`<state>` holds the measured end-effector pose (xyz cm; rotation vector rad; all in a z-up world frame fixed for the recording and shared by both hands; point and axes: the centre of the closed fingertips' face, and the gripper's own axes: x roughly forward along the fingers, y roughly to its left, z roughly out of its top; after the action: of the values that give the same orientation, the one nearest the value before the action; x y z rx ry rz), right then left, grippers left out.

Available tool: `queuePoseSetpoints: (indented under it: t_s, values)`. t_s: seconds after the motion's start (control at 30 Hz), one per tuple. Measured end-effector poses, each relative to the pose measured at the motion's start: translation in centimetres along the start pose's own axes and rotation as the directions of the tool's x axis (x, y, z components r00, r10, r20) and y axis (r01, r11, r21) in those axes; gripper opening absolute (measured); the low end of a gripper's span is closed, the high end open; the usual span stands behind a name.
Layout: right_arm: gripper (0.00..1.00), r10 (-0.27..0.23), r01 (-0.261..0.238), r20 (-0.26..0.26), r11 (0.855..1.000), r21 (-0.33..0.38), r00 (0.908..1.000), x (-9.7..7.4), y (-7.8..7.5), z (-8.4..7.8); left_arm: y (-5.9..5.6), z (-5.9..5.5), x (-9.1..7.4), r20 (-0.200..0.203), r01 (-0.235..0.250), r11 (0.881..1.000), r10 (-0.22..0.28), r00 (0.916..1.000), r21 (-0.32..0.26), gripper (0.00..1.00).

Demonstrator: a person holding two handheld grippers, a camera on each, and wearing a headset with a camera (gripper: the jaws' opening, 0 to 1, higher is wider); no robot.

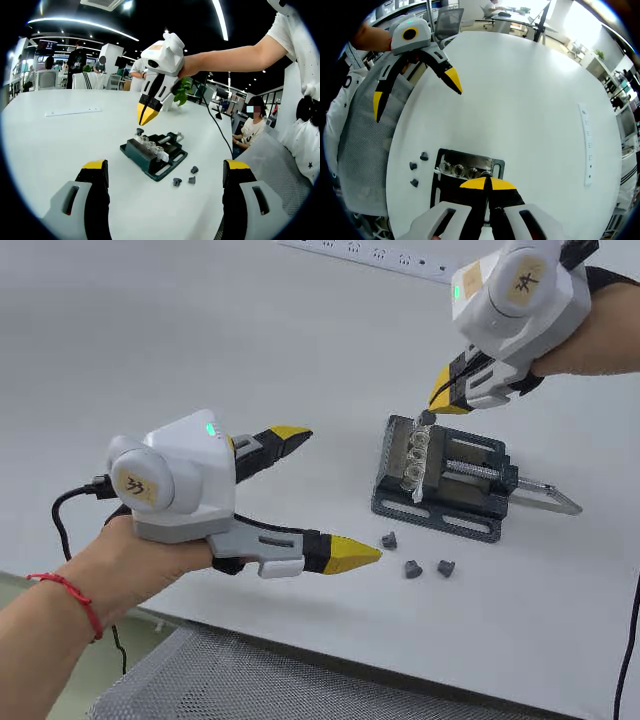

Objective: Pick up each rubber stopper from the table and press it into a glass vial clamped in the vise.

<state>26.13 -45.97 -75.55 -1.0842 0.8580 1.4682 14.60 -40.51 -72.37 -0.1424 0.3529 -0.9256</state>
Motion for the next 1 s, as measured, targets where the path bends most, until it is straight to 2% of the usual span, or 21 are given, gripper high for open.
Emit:
queuePoseSetpoints:
  t_s: [0.6, 1.0]
  values:
    - [0.0, 0.011, -0.011, -0.018, 1.0, -0.01, 0.9998, 0.64, 0.55, -0.19, 0.4, -0.36, -0.06, 0.002, 0.001, 1.0, -0.001, 1.0, -0.008, 0.94]
    - [0.0, 0.012, -0.013, -0.028, 0.999, -0.034, 0.9995, 0.95, 0.43, -0.34, 0.19, -0.19, 0.14, 0.008, 0.002, 1.0, -0.002, 1.0, -0.013, 0.94]
